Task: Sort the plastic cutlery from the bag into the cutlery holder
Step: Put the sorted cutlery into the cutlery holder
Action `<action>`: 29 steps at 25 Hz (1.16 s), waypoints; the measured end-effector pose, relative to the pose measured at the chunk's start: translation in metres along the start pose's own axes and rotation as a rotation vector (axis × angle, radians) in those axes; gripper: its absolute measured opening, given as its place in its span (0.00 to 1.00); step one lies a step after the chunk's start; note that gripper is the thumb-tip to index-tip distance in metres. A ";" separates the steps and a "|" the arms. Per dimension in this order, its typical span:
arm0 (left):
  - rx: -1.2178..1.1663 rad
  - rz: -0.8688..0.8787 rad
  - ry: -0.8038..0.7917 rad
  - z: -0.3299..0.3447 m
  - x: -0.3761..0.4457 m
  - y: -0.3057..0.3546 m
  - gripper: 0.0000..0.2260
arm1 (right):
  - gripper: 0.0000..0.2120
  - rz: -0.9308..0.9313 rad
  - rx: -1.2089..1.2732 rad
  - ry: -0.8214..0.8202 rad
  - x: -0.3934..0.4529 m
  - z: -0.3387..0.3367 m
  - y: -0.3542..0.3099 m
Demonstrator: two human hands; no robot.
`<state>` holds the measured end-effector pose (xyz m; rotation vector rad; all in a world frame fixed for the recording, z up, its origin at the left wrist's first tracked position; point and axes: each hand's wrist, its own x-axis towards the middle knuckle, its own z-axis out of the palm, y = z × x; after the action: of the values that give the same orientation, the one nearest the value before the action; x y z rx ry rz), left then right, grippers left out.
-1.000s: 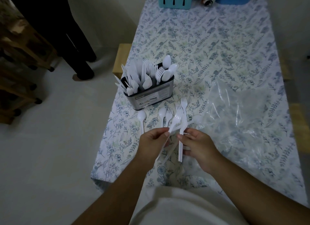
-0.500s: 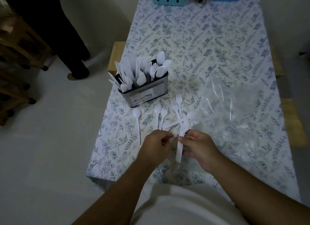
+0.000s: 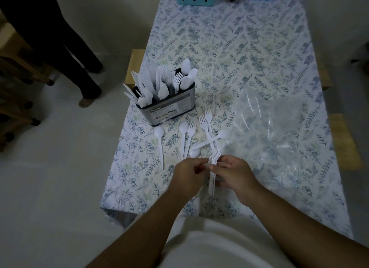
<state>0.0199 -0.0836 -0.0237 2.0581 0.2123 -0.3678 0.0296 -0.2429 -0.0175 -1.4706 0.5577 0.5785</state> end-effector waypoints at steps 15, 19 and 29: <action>0.173 -0.107 0.260 -0.032 0.068 0.008 0.05 | 0.09 0.002 0.030 -0.004 0.011 0.000 -0.020; 0.193 -0.102 0.259 -0.026 0.094 0.007 0.09 | 0.11 -0.002 -0.004 0.011 0.013 -0.001 -0.024; -0.052 -0.085 0.141 -0.030 0.080 0.048 0.04 | 0.07 -0.084 0.032 0.069 0.017 0.010 -0.041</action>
<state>0.1151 -0.0810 0.0022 2.0295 0.3923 -0.2666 0.0700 -0.2330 0.0021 -1.4809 0.5535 0.4524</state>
